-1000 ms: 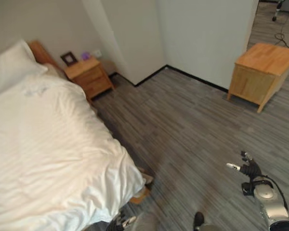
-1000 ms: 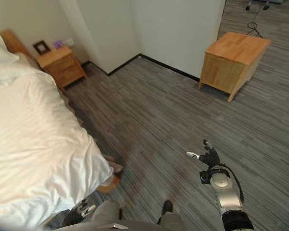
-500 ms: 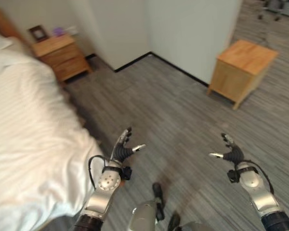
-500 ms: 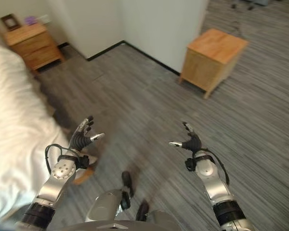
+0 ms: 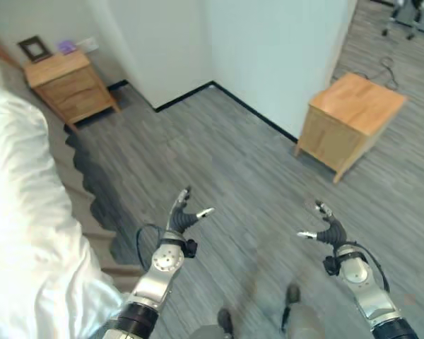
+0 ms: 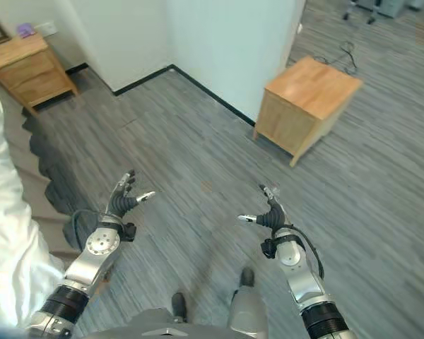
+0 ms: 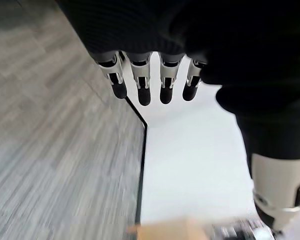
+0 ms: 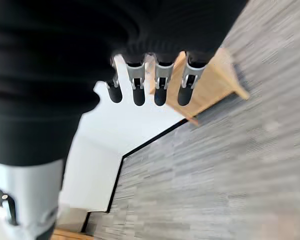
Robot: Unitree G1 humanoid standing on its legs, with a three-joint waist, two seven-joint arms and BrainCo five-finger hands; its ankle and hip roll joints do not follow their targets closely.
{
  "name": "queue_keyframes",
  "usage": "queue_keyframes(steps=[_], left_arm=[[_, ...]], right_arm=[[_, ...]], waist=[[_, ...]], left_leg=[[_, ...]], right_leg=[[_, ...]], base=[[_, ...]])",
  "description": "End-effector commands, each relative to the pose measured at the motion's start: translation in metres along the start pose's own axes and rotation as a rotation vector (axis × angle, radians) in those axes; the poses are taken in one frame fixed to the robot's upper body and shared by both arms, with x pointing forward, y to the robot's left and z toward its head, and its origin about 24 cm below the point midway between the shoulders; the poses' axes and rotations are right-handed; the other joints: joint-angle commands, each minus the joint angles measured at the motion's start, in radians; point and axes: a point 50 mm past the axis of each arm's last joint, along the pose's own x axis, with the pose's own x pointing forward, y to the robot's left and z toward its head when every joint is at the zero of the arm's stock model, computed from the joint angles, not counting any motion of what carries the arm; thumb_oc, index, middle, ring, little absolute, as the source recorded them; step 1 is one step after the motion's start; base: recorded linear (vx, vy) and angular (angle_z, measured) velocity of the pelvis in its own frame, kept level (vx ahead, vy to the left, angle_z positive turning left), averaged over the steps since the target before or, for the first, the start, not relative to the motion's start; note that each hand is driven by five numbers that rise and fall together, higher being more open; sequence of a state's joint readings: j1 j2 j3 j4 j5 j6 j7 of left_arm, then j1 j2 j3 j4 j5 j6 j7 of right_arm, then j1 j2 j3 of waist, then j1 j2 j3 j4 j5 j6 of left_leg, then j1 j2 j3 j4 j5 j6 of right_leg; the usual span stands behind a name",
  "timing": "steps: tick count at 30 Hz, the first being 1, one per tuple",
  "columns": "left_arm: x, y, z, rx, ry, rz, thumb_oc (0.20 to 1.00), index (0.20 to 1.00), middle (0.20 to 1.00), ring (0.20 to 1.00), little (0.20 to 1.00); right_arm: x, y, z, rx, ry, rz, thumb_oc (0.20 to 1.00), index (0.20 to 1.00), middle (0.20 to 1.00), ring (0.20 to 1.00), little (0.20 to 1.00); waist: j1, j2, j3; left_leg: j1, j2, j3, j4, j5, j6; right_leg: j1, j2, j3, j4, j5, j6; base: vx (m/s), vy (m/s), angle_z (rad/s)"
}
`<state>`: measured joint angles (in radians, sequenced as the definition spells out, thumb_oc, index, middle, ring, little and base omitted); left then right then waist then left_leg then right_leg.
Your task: Making the bed.
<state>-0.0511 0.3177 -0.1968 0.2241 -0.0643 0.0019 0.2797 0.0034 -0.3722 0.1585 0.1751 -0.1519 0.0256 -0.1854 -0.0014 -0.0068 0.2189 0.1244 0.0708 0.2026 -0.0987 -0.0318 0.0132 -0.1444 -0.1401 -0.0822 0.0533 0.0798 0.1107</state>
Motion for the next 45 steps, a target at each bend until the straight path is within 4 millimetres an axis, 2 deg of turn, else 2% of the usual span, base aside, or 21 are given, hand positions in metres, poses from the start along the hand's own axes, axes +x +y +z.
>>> queue_keyframes(steps=[1, 4, 8, 9, 12, 13, 14, 16, 20, 26, 27, 28, 29, 30, 33, 34, 35, 37, 38, 40, 45], left_arm=[[0.007, 0.012, 0.027, -0.013, -0.141, 0.051, 1.000, 1.000, 1.000, 1.000, 1.000], [0.005, 0.017, 0.023, -0.025, -0.126, 0.072, 1.000, 1.000, 1.000, 1.000, 1.000], [-0.005, 0.019, 0.010, -0.055, -0.083, 0.075, 1.000, 1.000, 1.000, 1.000, 1.000], [-0.016, 0.017, -0.003, -0.128, -0.028, 0.090, 1.000, 1.000, 1.000, 1.000, 1.000], [-0.021, 0.012, -0.003, -0.212, -0.027, 0.091, 1.000, 1.000, 1.000, 1.000, 1.000], [-0.021, 0.011, -0.001, -0.240, -0.033, 0.093, 1.000, 1.000, 1.000, 1.000, 1.000], [-0.021, 0.008, 0.001, -0.272, -0.036, 0.086, 1.000, 1.000, 1.000, 1.000, 1.000], [-0.020, 0.006, 0.001, -0.283, -0.032, 0.069, 1.000, 1.000, 1.000, 1.000, 1.000], [-0.027, 0.003, -0.011, -0.254, 0.018, 0.038, 1.000, 1.000, 1.000, 1.000, 1.000], [-0.026, 0.002, -0.009, -0.229, 0.001, -0.008, 1.000, 1.000, 1.000, 1.000, 1.000], [-0.026, 0.004, -0.012, -0.206, 0.013, -0.018, 1.000, 1.000, 1.000, 1.000, 1.000], [-0.045, 0.041, -0.093, -0.087, 0.386, 0.106, 1.000, 1.000, 1.000, 1.000, 1.000], [-0.045, 0.041, -0.093, -0.087, 0.386, 0.107, 1.000, 1.000, 1.000, 1.000, 1.000], [-0.047, 0.038, -0.096, -0.096, 0.398, 0.089, 1.000, 1.000, 1.000, 1.000, 1.000], [-0.042, 0.039, -0.095, -0.034, 0.406, 0.087, 1.000, 1.000, 1.000, 1.000, 1.000], [-0.034, 0.041, -0.087, -0.029, 0.370, 0.112, 1.000, 1.000, 1.000, 1.000, 1.000], [-0.019, 0.045, -0.067, -0.018, 0.272, 0.141, 1.000, 1.000, 1.000, 1.000, 1.000], [-0.013, 0.045, -0.058, -0.010, 0.233, 0.157, 1.000, 1.000, 1.000, 1.000, 1.000], [0.004, 0.047, -0.030, 0.006, 0.103, 0.175, 1.000, 1.000, 1.000, 1.000, 1.000], [0.007, 0.049, -0.022, 0.011, 0.069, 0.184, 1.000, 1.000, 1.000, 1.000, 1.000], [0.017, 0.050, 0.010, 0.003, -0.071, 0.180, 1.000, 1.000, 1.000, 1.000, 1.000]], right_arm=[[0.009, -0.016, 0.032, 0.024, -0.138, -0.103, 1.000, 1.000, 1.000, 1.000, 1.000], [0.006, -0.016, 0.030, 0.021, -0.132, -0.104, 1.000, 1.000, 1.000, 1.000, 1.000], [0.002, -0.010, 0.028, 0.005, -0.133, -0.068, 1.000, 1.000, 1.000, 1.000, 1.000], [0.003, -0.005, 0.032, 0.000, -0.149, -0.040, 1.000, 1.000, 1.000, 1.000, 1.000], [0.004, -0.007, 0.035, 0.023, -0.173, -0.052, 1.000, 1.000, 1.000, 1.000, 1.000], [0.004, -0.007, 0.038, 0.046, -0.185, -0.059, 1.000, 1.000, 1.000, 1.000, 1.000], [0.005, -0.009, 0.038, 0.055, -0.187, -0.078, 1.000, 1.000, 1.000, 1.000, 1.000], [0.007, -0.013, 0.034, 0.045, -0.170, -0.106, 1.000, 1.000, 1.000, 1.000, 1.000], [0.002, -0.020, 0.026, 0.049, -0.153, -0.123, 1.000, 1.000, 1.000, 1.000, 1.000], [-0.005, -0.016, 0.013, 0.075, -0.109, -0.082, 1.000, 1.000, 1.000, 1.000, 1.000], [-0.008, -0.015, 0.005, 0.082, -0.080, -0.070, 1.000, 1.000, 1.000, 1.000, 1.000], [-0.015, -0.011, -0.080, 0.314, 0.379, -0.121, 1.000, 1.000, 1.000, 1.000, 1.000], [-0.015, -0.011, -0.080, 0.314, 0.379, -0.120, 1.000, 1.000, 1.000, 1.000, 1.000], [-0.012, -0.012, -0.078, 0.295, 0.367, -0.113, 1.000, 1.000, 1.000, 1.000, 1.000], [-0.003, -0.022, -0.064, 0.118, 0.293, -0.077, 1.000, 1.000, 1.000, 1.000, 1.000], [0.004, -0.023, -0.052, 0.089, 0.238, -0.072, 1.000, 1.000, 1.000, 1.000, 1.000], [0.017, -0.030, -0.029, -0.052, 0.122, -0.056, 1.000, 1.000, 1.000, 1.000, 1.000], [0.023, -0.032, -0.019, -0.096, 0.075, -0.052, 1.000, 1.000, 1.000, 1.000, 1.000], [0.035, -0.036, 0.010, -0.198, -0.052, -0.035, 1.000, 1.000, 1.000, 1.000, 1.000], [0.037, -0.036, 0.016, -0.203, -0.079, -0.031, 1.000, 1.000, 1.000, 1.000, 1.000], [0.039, -0.039, 0.038, -0.241, -0.178, -0.057, 1.000, 1.000, 1.000, 1.000, 1.000]], waist=[[-0.024, -0.016, 0.000], [-0.043, -0.013, 0.011], [-0.041, -0.021, 0.007], [-0.035, -0.012, -0.010], [-0.024, -0.011, 0.010], [-0.021, -0.015, 0.025], [-0.018, -0.024, 0.035], [-0.015, -0.023, 0.045], [-0.016, 0.014, 0.034], [-0.029, 0.001, -0.003], [-0.032, -0.006, -0.012], [0.045, -0.071, 0.005], [0.045, -0.071, 0.004], [0.046, -0.077, 0.000], [0.028, -0.047, -0.047], [0.021, -0.047, -0.043], [0.010, -0.040, -0.028], [0.006, -0.033, -0.030], [-0.003, -0.024, -0.036], [-0.004, -0.024, -0.037], [-0.010, -0.032, -0.032]], left_leg=[[-0.016, -0.048, -0.009, 0.011, -0.072, -0.024], [0.024, -0.037, -0.085, 0.011, -0.097, -0.041], [0.083, -0.029, -0.138, 0.011, -0.126, -0.046], [0.068, -0.004, -0.143, 0.121, -0.163, -0.049], [-0.059, 0.000, -0.140, 0.354, -0.147, -0.070], [-0.124, 0.010, -0.116, 0.458, -0.127, -0.072], [-0.174, 0.041, -0.023, 0.528, -0.107, -0.066], [-0.210, 0.045, 0.036, 0.489, -0.135, -0.053], [-0.148, 0.022, 0.048, 0.165, -0.033, -0.069], [-0.079, -0.007, 0.014, 0.015, 0.002, -0.056], [-0.068, -0.010, 0.021, 0.011, -0.006, -0.054], [-0.216, -0.047, -0.058, 0.315, -0.080, -0.052], [-0.217, -0.047, -0.059, 0.315, -0.079, -0.052], [-0.212, -0.055, -0.096, 0.364, -0.094, -0.063], [-0.076, -0.031, -0.105, 0.167, -0.111, -0.014], [-0.061, -0.042, -0.113, 0.148, -0.112, -0.003], [-0.012, -0.044, -0.112, 0.098, -0.103, 0.000], [0.000, -0.038, -0.122, 0.074, -0.091, 0.000], [0.025, -0.028, -0.146, 0.022, -0.063, -0.013], [0.029, -0.025, -0.155, 0.012, -0.061, -0.019], [0.062, 0.000, -0.194, 0.011, -0.097, -0.059]], right_leg=[[-0.019, 0.034, 0.019, -0.108, -0.040, 0.062], [-0.085, 0.048, 0.094, -0.123, -0.006, 0.078], [-0.045, 0.037, 0.090, -0.111, 0.012, 0.072], [-0.013, 0.038, 0.078, -0.098, 0.006, 0.059], [0.045, 0.028, 0.041, -0.113, -0.010, 0.033], [0.072, 0.017, 0.010, -0.120, -0.023, 0.015], [0.118, 0.006, -0.039, -0.132, -0.056, -0.012], [0.150, 0.000, -0.076, -0.130, -0.081, -0.018], [0.162, 0.014, -0.141, -0.088, -0.129, -0.012], [0.151, -0.008, -0.159, -0.062, -0.119, 0.008], [0.158, -0.013, -0.154, -0.068, -0.116, 0.015], [0.236, 0.051, -0.049, -0.057, -0.196, -0.043], [0.235, 0.051, -0.049, -0.057, -0.195, -0.043], [0.241, 0.042, -0.048, -0.058, -0.190, -0.042], [0.182, 0.053, -0.076, 0.081, -0.202, -0.017], [0.137, 0.033, -0.085, 0.161, -0.172, 0.012], [0.070, -0.003, -0.093, 0.262, -0.066, 0.075], [0.043, 0.001, -0.089, 0.267, -0.058, 0.074], [-0.005, 0.071, -0.050, 0.180, -0.110, 0.032], [-0.011, 0.091, -0.040, 0.121, -0.113, 0.022], [-0.077, 0.073, -0.058, -0.079, -0.046, 0.039]], base=[[0.44, -0.287, 1.05], [0.29, -0.199, 1.04], [0.27, -0.253, 1.05], [0.26, -0.255, 0.81], [0.10, -0.181, 0.49], [0.04, -0.249, 0.98], [0.05, -0.213, 1.01], [0.07, -0.077, 0.88], [0.09, 0.052, 0.55], [0.07, 0.095, 0.33], [0.08, 0.120, 0.03], [0.04, 0.089, -0.10], [0.00, 0.074, -0.16], [0.03, 0.108, -0.30], [0.12, 0.208, -0.08], [0.11, 0.119, 0.12], [0.10, 0.080, 0.13], [0.21, 0.008, 0.36], [0.30, -0.038, 0.23], [0.28, -0.090, 0.00], [0.38, -0.173, 0.25]])
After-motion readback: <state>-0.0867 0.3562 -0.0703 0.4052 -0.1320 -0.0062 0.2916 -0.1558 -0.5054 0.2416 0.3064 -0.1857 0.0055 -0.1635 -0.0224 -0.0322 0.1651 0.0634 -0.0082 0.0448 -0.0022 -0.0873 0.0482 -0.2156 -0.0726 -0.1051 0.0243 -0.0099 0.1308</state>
